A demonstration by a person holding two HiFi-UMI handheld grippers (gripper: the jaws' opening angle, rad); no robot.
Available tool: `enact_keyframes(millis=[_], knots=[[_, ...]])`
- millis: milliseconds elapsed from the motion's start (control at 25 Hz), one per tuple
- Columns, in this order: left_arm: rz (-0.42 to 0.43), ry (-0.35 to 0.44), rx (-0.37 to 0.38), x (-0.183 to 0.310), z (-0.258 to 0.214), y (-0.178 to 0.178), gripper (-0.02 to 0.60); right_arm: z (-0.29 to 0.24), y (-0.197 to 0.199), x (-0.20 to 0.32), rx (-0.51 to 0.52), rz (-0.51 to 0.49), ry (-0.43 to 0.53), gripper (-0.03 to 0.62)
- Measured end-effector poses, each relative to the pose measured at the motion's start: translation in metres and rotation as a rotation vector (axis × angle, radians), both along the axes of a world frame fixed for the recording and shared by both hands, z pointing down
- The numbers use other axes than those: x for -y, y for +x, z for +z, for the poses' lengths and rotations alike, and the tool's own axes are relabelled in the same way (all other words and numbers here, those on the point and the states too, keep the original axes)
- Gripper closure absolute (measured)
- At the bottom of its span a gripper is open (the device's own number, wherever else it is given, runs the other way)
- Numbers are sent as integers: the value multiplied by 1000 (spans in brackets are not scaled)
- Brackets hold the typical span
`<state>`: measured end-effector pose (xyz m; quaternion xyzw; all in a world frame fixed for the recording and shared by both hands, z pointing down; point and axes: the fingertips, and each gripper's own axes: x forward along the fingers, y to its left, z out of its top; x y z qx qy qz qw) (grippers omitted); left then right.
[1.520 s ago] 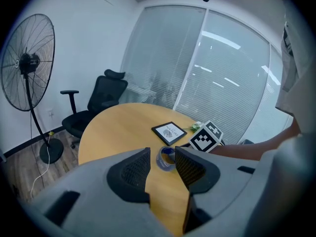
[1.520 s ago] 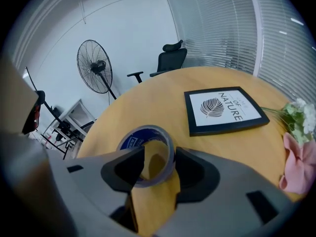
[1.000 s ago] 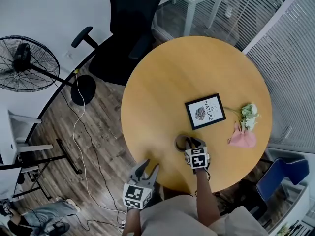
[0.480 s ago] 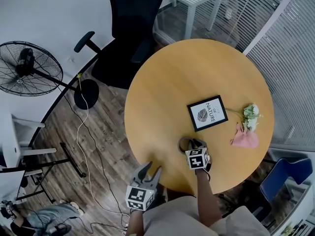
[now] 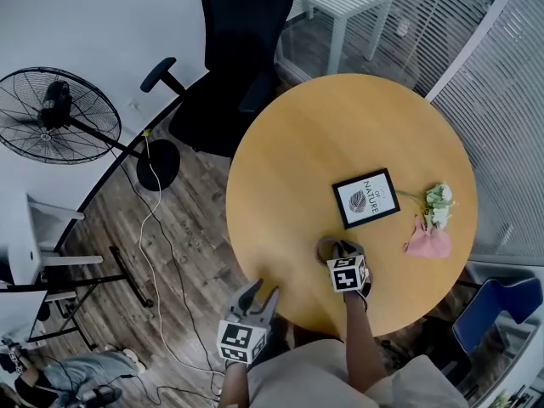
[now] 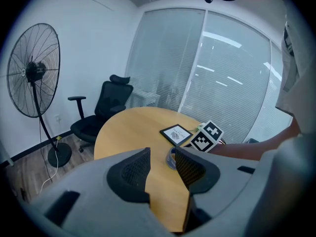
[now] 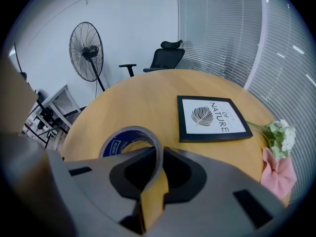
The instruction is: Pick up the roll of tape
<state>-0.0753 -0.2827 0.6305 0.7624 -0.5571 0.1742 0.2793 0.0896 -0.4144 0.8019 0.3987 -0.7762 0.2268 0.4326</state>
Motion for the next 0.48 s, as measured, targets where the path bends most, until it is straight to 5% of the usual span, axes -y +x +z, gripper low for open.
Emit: enact_keyframes(millis=[480], knots=[[-41,42,6,-24,-20,-26,423,-39,-21,-21,7,-37,57,551]])
